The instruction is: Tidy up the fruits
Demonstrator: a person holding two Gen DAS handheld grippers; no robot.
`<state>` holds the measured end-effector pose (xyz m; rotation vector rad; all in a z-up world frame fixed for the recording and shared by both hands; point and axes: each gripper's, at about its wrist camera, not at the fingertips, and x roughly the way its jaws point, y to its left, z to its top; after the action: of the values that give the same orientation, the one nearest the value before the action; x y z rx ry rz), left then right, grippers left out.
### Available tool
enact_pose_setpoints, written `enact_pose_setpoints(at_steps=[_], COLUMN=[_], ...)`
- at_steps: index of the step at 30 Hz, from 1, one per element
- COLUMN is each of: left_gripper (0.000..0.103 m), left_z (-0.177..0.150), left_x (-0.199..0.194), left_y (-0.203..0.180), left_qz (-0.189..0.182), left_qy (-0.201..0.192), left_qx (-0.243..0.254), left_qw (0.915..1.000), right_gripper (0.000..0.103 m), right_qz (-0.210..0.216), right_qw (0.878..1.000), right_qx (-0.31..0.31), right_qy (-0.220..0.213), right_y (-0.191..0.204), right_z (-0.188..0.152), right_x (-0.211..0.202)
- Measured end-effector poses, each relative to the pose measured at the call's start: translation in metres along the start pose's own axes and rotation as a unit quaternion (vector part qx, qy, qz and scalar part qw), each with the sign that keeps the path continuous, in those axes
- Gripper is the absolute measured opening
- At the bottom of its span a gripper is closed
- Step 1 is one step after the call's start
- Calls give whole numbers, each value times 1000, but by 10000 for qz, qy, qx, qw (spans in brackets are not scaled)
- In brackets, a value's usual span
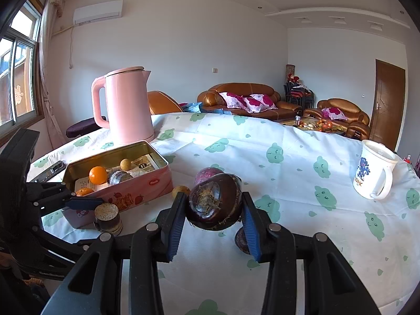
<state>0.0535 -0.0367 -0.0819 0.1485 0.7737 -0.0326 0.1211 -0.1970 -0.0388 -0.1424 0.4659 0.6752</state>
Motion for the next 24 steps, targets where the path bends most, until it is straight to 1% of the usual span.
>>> enact_pose_setpoints(at_steps=[1,2,6,9,12,14,18,24], left_gripper=[47,38,37,37,37,37,37,37], left_z=[0,0,-2,-2,0,3,9,13], left_x=[2,3,2,-3,-13,-23,-42,-56], left_y=[0,1,3,7,11,15,21,32], left_qz=[69,131,116,-52,-137,-192,-162,-4], left_qy=[10,-6,-68,-162,-398,-624,-944,-1177], left_qx=[-2,19,65,-54,-141,-195,-240,-269], left_qw=[10000,9999,9999,9998,9990,9977,9951,9927], right_gripper=[43,43,43,43,43,43,43,43], right_qz=[1,3,6,-22,-34,-66,38,151], right_qw=[10000,10000,10000,9999,9998,9996,9997,9993], right_qx=[7,11,1,-40,-122,-192,-154,-295], right_qy=[-3,-13,-32,-106,-144,-185,-169,-188], right_y=[0,0,0,2,5,8,10,26], right_z=[0,0,0,-1,-1,-1,0,8], right_x=[0,-1,-2,-6,-7,-8,-7,-5])
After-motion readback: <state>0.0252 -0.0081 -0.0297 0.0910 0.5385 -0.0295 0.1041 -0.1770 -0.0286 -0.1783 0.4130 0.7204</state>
